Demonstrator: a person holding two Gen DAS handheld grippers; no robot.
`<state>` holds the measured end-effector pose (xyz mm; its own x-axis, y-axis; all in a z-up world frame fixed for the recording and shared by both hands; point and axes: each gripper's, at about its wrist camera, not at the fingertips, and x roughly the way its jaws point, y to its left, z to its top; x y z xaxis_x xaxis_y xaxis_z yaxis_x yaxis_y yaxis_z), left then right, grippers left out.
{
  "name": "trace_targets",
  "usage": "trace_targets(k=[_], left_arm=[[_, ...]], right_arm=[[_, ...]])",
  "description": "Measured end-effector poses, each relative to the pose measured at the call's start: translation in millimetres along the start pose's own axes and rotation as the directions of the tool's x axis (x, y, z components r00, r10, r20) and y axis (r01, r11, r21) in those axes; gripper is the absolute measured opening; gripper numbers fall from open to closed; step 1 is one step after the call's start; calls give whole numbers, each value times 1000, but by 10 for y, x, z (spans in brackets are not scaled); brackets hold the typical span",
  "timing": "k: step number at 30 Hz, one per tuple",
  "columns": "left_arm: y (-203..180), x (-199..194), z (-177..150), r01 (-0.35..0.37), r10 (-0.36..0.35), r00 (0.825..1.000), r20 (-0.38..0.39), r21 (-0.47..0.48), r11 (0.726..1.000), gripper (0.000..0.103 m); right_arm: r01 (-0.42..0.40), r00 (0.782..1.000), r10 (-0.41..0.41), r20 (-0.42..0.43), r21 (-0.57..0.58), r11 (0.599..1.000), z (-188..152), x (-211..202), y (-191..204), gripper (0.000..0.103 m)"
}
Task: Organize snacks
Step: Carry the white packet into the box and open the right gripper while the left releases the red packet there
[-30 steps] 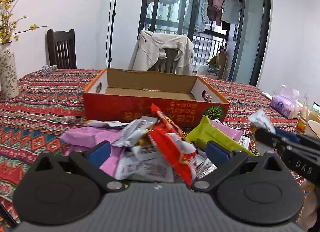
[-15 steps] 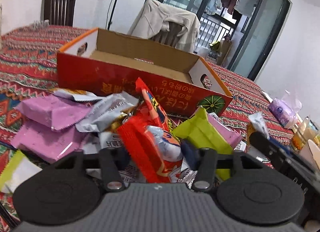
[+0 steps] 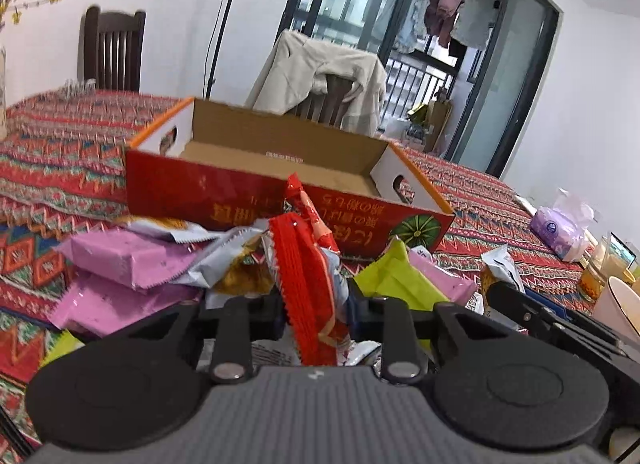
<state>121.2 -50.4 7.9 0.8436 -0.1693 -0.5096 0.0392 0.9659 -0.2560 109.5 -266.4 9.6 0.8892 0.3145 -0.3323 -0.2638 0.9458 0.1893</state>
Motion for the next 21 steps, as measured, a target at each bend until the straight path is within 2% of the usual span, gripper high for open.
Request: trace_targets(k=[12, 21], left_arm=[[69, -266, 139, 8, -14, 992, 123, 42, 999, 28], [127, -292, 548, -6, -7, 976, 216, 58, 998, 28]], right_arm=[[18, 999, -16, 31, -57, 998, 179, -37, 154, 35], [28, 997, -21, 70, -97, 995, 623, 198, 278, 35]])
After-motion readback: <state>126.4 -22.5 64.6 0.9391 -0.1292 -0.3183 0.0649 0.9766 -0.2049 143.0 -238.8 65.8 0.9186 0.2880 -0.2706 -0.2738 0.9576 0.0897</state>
